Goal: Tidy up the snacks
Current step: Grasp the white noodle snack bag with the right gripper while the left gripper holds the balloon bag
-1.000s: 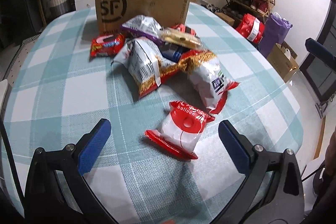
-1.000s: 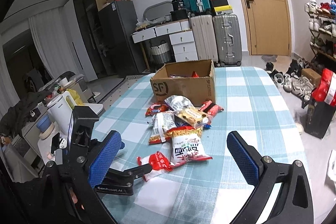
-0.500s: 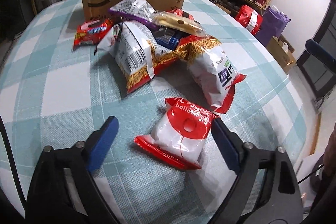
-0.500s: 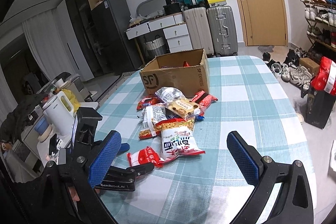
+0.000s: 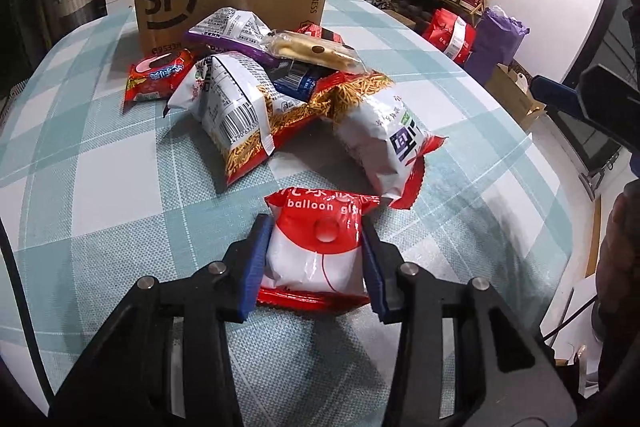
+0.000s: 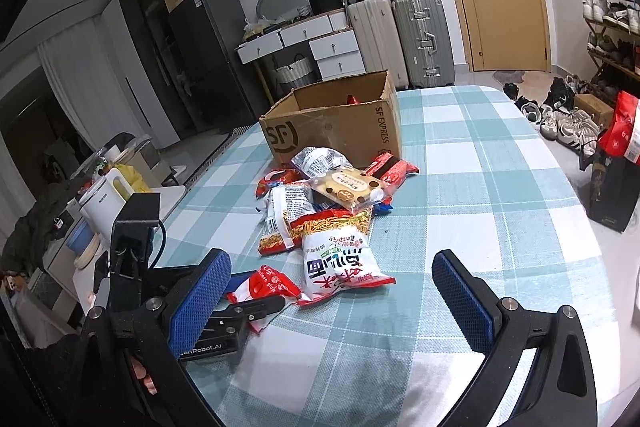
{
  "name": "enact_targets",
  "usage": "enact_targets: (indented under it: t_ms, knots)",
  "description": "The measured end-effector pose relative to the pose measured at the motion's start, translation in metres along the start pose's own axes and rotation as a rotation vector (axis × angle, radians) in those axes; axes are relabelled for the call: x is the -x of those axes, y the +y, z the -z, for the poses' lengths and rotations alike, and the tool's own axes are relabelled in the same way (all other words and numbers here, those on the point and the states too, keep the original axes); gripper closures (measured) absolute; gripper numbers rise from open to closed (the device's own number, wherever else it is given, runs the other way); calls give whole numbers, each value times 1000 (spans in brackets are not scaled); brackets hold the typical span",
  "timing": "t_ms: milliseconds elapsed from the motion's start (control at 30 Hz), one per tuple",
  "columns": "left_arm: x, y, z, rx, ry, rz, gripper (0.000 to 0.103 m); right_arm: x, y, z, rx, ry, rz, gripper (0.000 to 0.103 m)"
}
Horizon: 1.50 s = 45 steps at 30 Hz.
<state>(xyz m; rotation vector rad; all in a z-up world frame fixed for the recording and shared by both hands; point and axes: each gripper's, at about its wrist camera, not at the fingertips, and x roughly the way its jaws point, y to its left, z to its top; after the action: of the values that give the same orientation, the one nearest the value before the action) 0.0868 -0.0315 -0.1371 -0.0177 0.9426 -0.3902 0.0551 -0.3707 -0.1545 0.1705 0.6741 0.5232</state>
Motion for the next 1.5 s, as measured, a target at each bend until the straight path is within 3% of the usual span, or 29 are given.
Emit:
enact_targets:
  t_ms: [767, 1500]
  knots:
    - [42, 32, 2, 94, -48, 27, 63, -30, -11, 4, -20, 54, 0, 1]
    - [49, 61, 1, 197, -54, 3, 63, -107, -28, -3, -46, 216, -22, 1]
